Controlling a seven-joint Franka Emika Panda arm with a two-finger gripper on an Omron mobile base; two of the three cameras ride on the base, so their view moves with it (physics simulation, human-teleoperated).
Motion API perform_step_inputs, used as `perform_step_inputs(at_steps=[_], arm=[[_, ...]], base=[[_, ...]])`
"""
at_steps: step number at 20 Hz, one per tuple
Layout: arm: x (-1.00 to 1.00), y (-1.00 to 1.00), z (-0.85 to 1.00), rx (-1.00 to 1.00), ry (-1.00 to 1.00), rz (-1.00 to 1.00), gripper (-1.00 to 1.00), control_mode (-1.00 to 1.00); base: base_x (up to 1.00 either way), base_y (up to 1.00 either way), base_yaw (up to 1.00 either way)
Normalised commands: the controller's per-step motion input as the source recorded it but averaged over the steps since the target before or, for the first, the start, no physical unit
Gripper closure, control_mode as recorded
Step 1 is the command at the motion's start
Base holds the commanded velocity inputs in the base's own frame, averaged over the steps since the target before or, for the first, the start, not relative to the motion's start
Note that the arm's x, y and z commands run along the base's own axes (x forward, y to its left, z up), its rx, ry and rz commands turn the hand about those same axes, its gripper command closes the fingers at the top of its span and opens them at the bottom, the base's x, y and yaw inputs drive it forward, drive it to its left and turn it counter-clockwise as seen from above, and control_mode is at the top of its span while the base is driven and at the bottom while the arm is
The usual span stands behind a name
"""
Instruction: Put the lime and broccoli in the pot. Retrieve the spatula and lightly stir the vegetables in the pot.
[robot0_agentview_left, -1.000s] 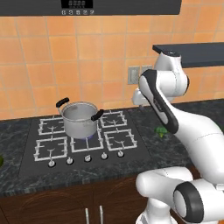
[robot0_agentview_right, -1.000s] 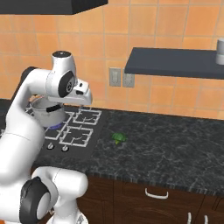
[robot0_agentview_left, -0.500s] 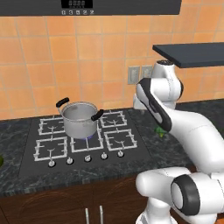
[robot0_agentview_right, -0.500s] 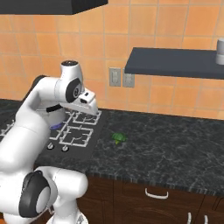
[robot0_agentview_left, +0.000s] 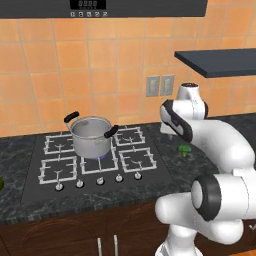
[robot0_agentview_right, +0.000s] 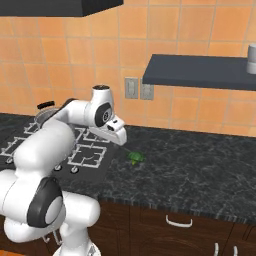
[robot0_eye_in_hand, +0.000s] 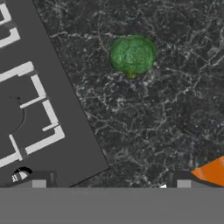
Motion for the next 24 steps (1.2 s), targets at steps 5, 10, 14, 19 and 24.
perform_step_inputs(at_steps=[5, 10, 14, 19, 24], arm=[[0.28, -0.29, -0.36, -0.02, 0.0, -0.06, -1.0, -1.0], [0.17, -0.26, -0.35, -0.05, -0.01, -0.07, -1.0, -1.0], [0.11, -0.37, -0.28, -0.02, -0.04, -0.14, -1.0, -1.0], [0.04, -0.3, -0.16, 0.0, -0.04, -0.12, -1.0, -1.0], [0.02, -0.15, -0.13, 0.0, -0.08, -0.09, -1.0, -1.0]], base=[[0.0, 0.0, 0.0], [0.0, 0.0, 0.0], [0.0, 0.0, 0.0], [0.0, 0.0, 0.0], [0.0, 0.0, 0.0]])
